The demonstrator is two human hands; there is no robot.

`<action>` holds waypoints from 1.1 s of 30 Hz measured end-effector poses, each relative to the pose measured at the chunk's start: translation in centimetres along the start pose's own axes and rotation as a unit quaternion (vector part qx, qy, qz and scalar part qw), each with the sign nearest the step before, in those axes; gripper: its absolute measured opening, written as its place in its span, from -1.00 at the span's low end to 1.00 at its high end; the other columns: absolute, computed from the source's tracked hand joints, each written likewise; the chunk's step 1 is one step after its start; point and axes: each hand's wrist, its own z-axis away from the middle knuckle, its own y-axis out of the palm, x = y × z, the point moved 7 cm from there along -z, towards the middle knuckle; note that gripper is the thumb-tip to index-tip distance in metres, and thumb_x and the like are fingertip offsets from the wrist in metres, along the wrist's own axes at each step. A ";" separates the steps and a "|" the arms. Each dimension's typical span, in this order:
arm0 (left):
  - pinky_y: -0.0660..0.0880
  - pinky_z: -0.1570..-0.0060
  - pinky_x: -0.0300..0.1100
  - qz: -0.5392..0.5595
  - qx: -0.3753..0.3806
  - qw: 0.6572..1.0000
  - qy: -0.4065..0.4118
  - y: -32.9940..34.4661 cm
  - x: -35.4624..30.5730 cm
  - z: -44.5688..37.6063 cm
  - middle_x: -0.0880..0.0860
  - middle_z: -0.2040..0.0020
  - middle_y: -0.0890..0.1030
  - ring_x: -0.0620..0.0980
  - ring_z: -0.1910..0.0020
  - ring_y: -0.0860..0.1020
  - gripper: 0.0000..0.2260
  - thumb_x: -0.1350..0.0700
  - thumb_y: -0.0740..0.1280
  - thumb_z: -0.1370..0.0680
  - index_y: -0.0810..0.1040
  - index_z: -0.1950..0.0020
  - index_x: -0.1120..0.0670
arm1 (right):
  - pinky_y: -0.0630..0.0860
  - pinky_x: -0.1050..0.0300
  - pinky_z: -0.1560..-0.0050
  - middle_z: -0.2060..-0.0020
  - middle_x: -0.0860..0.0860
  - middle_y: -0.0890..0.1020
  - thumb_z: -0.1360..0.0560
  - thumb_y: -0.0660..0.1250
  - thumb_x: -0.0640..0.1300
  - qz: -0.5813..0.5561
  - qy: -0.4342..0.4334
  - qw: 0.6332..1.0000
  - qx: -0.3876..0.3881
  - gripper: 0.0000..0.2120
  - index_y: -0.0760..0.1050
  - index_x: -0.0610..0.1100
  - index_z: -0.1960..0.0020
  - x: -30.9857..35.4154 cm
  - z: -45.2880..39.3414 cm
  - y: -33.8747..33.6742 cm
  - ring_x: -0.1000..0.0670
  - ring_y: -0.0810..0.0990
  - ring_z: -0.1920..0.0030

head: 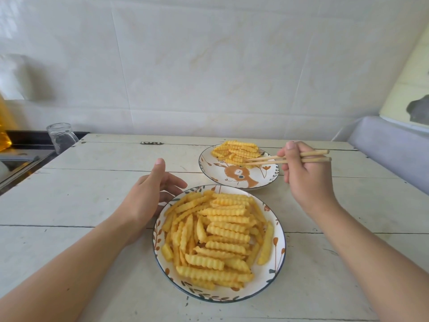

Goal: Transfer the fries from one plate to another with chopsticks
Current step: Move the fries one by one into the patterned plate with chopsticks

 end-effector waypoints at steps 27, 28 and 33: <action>0.51 -0.01 0.06 -0.007 -0.003 1.000 -0.003 -0.1 0.1 0.0 0.07 0.11 0.69 0.07 0.10 0.62 -0.31 -0.33 -0.05 -0.69 0.75 0.12 0.04 | 0.44 0.17 0.47 0.47 0.04 0.52 -0.66 0.19 0.08 -0.032 0.032 0.999 -0.025 -0.66 0.57 0.01 0.21 -0.2 -0.1 -0.4 0.01 0.48 0.55; 0.51 -0.01 0.06 -0.007 -0.002 1.000 -0.003 -0.1 0.1 0.0 0.07 0.11 0.69 0.07 0.10 0.62 -0.31 -0.33 -0.05 -0.69 0.75 0.12 0.04 | 0.44 0.17 0.47 0.48 0.04 0.52 -0.66 0.19 0.07 -0.036 0.038 0.998 -0.033 -0.65 0.58 -0.02 0.20 -0.2 -0.1 -0.5 0.01 0.48 0.55; 0.51 -0.04 0.08 -0.008 -0.002 1.000 -0.002 -0.1 0.1 -0.1 0.06 0.12 0.68 0.07 0.09 0.62 -0.31 -0.33 -0.05 -0.69 0.75 0.11 0.04 | 0.42 0.20 0.52 0.49 0.01 0.50 -0.68 0.20 0.01 -0.055 0.058 0.995 -0.054 -0.62 0.59 -0.13 0.20 -0.1 -0.2 -1.2 0.01 0.45 0.58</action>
